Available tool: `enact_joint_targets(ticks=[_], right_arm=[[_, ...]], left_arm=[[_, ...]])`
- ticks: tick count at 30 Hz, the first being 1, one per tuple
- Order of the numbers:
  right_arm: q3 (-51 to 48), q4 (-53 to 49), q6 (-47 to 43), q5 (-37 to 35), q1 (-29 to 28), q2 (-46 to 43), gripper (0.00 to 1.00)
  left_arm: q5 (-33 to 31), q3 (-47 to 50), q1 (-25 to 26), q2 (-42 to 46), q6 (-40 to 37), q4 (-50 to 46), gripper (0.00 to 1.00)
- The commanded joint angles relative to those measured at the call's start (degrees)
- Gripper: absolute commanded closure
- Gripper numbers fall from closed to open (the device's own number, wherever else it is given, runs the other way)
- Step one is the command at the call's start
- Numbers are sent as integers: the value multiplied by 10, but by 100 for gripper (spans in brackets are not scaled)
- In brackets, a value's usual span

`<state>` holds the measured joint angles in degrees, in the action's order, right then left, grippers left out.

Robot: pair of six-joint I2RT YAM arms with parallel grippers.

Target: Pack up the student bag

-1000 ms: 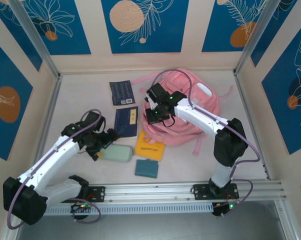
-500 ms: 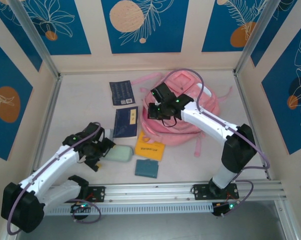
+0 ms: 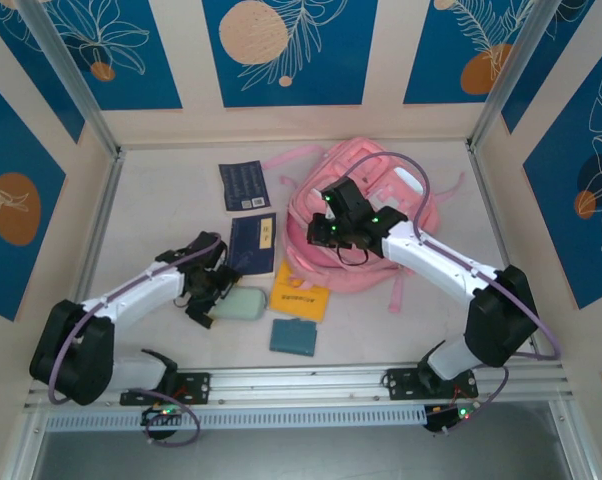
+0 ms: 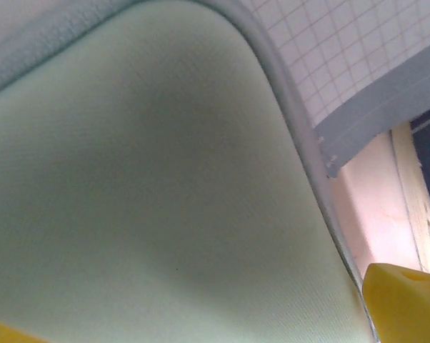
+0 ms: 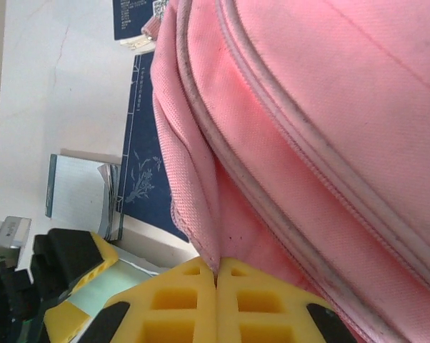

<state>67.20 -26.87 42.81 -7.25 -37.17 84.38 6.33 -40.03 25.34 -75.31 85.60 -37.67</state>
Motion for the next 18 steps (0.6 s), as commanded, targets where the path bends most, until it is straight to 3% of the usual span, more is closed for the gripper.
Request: enact_joint_targets(ticks=[1, 5, 9, 12, 18], right_arm=[[-12, 8, 10, 13, 16, -34, 100], [-24, 7, 12, 10, 30, -50, 100], [-26, 1, 14, 4, 37, -68, 100], [-15, -5, 12, 0, 45, -87, 100], [31, -32, 22, -10, 74, -111, 100]], left_arm=[[-2, -1, -4, -23, 49, 2, 0], [-12, -17, -4, -42, 35, -21, 2], [-15, -19, -5, -45, 25, -35, 13], [-5, -20, -5, -32, 11, -39, 22], [-3, -31, -5, 31, -21, -57, 25]])
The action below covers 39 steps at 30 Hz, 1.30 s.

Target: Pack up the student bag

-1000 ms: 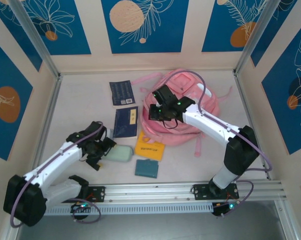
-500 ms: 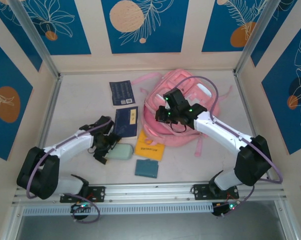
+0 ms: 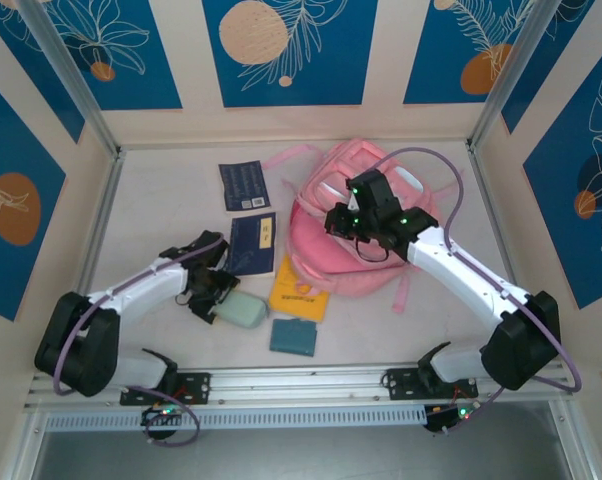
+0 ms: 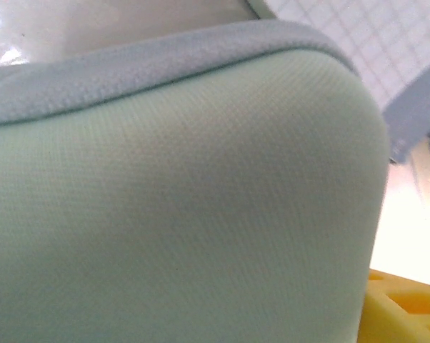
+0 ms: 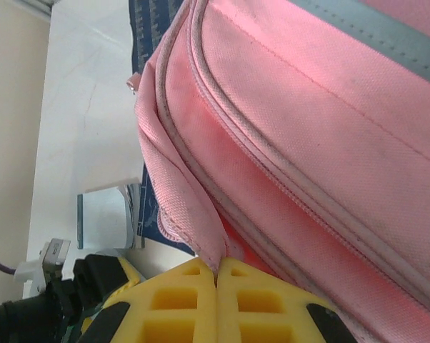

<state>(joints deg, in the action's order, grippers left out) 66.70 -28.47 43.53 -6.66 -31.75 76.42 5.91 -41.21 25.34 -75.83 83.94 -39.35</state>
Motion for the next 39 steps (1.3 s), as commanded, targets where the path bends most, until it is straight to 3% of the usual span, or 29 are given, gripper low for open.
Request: enact_joint_targets(ticks=[1, 10, 16, 27, 39], right_arm=[[39, -17, 27, -10, 30, -36, 100], [34, 23, 141, 83, 75, -56, 100], [33, 58, 209, 89, 69, -53, 100], [62, 116, 318, 12, 51, -51, 100], [45, 205, 414, -33, 61, -62, 100]], left_arm=[[4, -24, -5, 47, -13, -41, 26], [32, -118, -5, 95, -102, -47, 27], [49, -212, 25, 51, -131, -7, 27], [32, -403, 140, -165, -118, 81, 30], [31, -599, 188, -392, -85, 112, 34]])
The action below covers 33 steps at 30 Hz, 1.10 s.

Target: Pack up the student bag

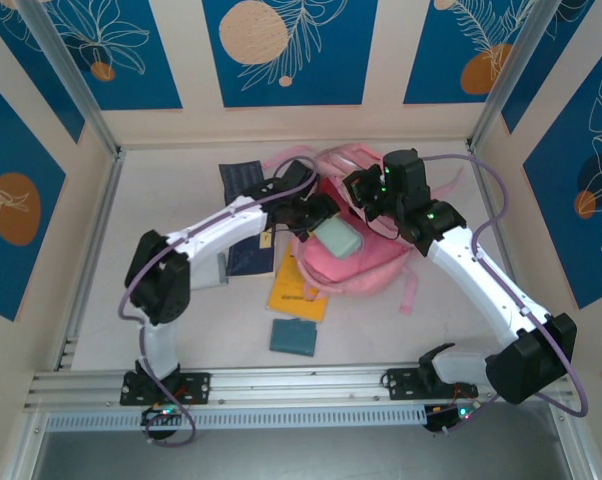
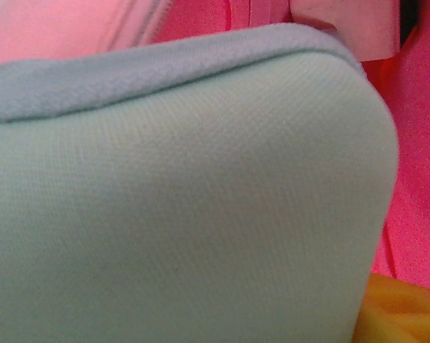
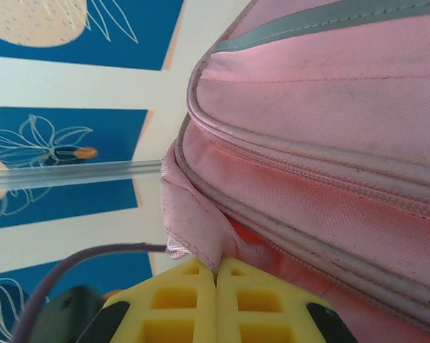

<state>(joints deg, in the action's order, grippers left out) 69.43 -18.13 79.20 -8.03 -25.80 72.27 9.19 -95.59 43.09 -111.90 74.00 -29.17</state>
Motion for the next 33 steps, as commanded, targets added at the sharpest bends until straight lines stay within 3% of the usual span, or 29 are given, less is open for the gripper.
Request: enact_joint_targets(ticks=[1, 4, 8, 10, 14, 20, 33], right_arm=[[20, 106, 61, -22, 3, -18, 100], [29, 118, 78, -26, 5, -8, 100], [40, 123, 75, -38, 13, 2, 100], [38, 123, 75, -37, 22, 2, 100], [23, 123, 66, -30, 43, -7, 100], [-21, 133, 51, -7, 77, -16, 100], [-47, 94, -108, 50, 87, 13, 100]], left_arm=[[-3, -67, 14, -44, 17, 15, 34], [-6, -106, 27, -81, 22, 26, 30], [19, -189, 31, -140, 2, -2, 7], [30, -211, 30, -149, -19, -17, 0], [45, -201, 24, -132, -56, -31, 0], [67, -110, 5, -54, -111, -24, 0], [77, 88, -26, 137, -277, -105, 2]])
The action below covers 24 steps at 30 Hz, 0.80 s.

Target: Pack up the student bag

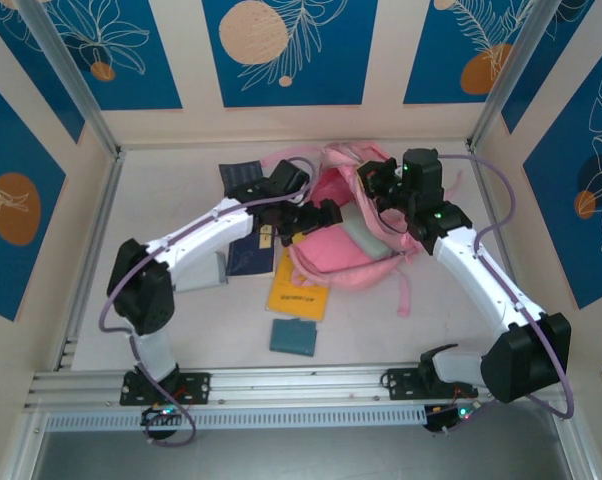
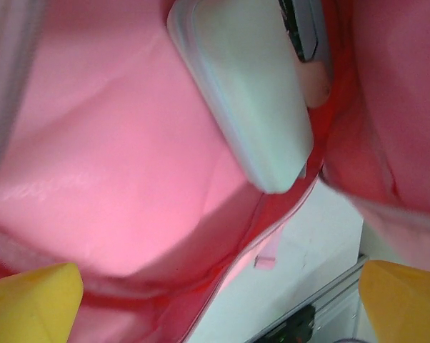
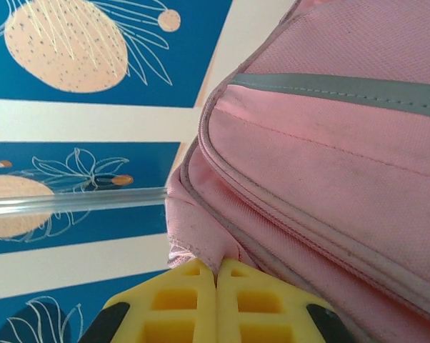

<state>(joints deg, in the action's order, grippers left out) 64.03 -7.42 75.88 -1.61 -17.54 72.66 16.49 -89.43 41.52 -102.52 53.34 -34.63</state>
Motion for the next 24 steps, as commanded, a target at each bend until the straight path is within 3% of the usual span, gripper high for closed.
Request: enact_joint_targets(ticks=[1, 8, 13, 18, 24], right_arm=[[11, -21, -96, -19, -2, 15, 100], [60, -99, -284, -37, -89, 80, 100], [93, -174, -362, -63, -146, 124, 95], [94, -211, -381, -83, -176, 129, 71], [81, -244, -451, -125, -225, 74, 43]], left_arm=[[0, 39, -15, 58, -79, -58, 1], [-65, 134, -55, 204, -143, -113, 1], [-111, 177, -59, 262, -159, -157, 2], [-116, 234, -60, 282, -149, -164, 2], [-104, 285, -60, 320, -135, -160, 3]])
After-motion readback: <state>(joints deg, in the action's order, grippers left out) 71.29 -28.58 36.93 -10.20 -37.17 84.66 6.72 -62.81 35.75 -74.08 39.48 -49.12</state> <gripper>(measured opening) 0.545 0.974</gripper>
